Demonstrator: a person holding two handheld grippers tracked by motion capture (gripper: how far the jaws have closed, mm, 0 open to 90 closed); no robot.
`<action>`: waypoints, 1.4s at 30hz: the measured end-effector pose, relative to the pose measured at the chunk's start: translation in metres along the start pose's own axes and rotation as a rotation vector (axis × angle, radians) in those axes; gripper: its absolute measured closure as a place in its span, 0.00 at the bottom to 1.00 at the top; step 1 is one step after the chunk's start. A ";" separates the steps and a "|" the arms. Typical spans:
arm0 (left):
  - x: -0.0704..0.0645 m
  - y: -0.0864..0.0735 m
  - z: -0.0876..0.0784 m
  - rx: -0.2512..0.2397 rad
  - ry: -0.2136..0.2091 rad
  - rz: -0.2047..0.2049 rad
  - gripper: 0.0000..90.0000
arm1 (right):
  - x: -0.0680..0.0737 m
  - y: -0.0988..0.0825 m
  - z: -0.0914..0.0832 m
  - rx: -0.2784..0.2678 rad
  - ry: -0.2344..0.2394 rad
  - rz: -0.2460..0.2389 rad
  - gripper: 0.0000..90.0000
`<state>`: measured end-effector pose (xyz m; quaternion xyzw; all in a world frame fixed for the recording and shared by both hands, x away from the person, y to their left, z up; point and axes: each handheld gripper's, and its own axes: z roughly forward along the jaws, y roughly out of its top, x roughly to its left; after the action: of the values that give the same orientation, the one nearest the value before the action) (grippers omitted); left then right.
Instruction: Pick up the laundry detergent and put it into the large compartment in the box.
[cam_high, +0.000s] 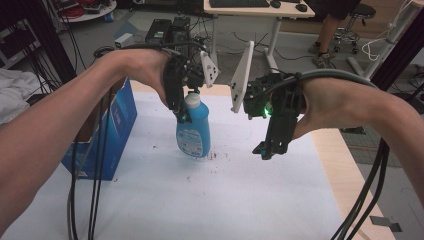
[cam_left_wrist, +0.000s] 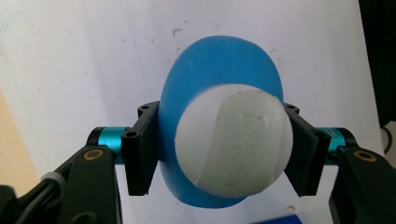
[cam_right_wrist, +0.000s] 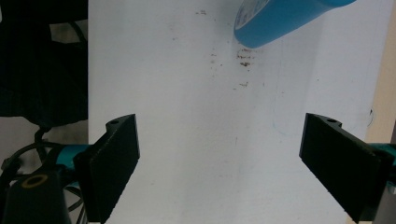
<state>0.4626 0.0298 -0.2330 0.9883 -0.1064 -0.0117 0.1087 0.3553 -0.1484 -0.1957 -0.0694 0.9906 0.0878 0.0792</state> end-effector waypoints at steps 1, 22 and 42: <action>-0.001 0.001 -0.004 0.009 0.005 -0.013 0.41 | 0.001 -0.001 -0.001 -0.001 -0.002 0.000 0.13; -0.024 -0.003 -0.088 0.036 0.076 -0.185 0.41 | 0.003 -0.002 -0.003 -0.002 -0.023 -0.004 0.13; -0.032 -0.056 -0.134 0.029 0.176 -0.526 0.42 | 0.004 -0.006 -0.006 -0.005 -0.037 0.001 0.13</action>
<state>0.4495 0.1181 -0.1145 0.9806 0.1636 0.0477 0.0966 0.3518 -0.1558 -0.1916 -0.0673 0.9887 0.0916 0.0973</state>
